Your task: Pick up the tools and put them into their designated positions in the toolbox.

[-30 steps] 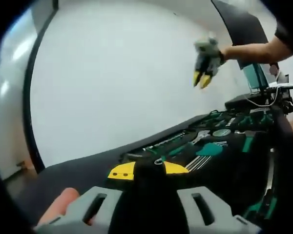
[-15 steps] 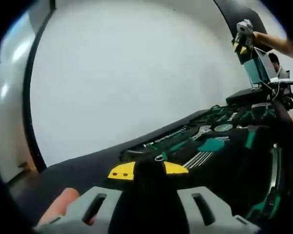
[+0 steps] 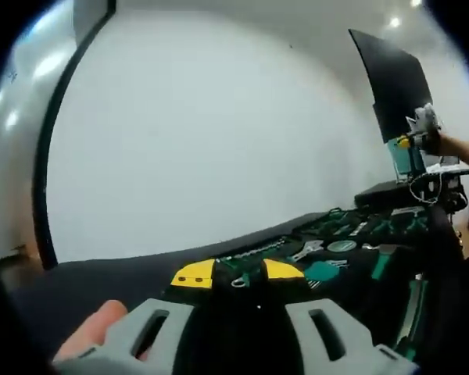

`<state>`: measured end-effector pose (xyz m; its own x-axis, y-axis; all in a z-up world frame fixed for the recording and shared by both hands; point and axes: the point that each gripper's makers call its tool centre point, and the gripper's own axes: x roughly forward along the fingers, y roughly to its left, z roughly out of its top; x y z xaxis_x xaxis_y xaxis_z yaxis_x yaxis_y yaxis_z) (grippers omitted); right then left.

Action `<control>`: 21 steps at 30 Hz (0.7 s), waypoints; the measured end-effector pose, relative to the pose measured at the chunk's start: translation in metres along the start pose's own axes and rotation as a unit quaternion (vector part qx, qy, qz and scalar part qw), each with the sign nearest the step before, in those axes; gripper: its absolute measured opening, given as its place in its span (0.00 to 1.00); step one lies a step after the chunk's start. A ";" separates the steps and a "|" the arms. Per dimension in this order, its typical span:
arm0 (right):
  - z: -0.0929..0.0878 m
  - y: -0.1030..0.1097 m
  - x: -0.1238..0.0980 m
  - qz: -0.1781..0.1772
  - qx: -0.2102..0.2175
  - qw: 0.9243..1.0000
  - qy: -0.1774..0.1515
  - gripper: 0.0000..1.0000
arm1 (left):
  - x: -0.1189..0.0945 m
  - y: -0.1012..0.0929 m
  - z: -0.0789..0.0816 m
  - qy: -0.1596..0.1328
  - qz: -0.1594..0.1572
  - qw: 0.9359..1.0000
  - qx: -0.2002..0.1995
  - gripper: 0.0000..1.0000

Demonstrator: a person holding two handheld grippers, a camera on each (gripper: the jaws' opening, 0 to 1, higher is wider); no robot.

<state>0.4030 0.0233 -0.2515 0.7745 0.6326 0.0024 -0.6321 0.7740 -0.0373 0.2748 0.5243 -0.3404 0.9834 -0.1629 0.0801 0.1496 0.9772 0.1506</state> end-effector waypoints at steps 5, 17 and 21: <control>-0.020 0.002 0.018 0.016 0.014 0.998 -0.058 0.23 | 0.001 -0.010 -0.002 0.009 -0.003 1.000 -0.024 0.17; -0.074 0.015 0.059 0.119 0.069 0.984 -0.111 0.23 | -0.005 0.012 0.010 -0.032 0.017 0.992 -0.121 0.18; -0.061 0.012 0.055 0.129 0.096 0.978 -0.132 0.24 | -0.007 -0.005 0.027 -0.071 0.008 0.989 -0.127 0.18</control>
<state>0.4399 0.0658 -0.3129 0.5713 0.7731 0.2758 -0.8183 0.5625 0.1184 0.2645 0.5171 -0.3146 0.9644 -0.1462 0.2202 0.1720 0.9797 -0.1029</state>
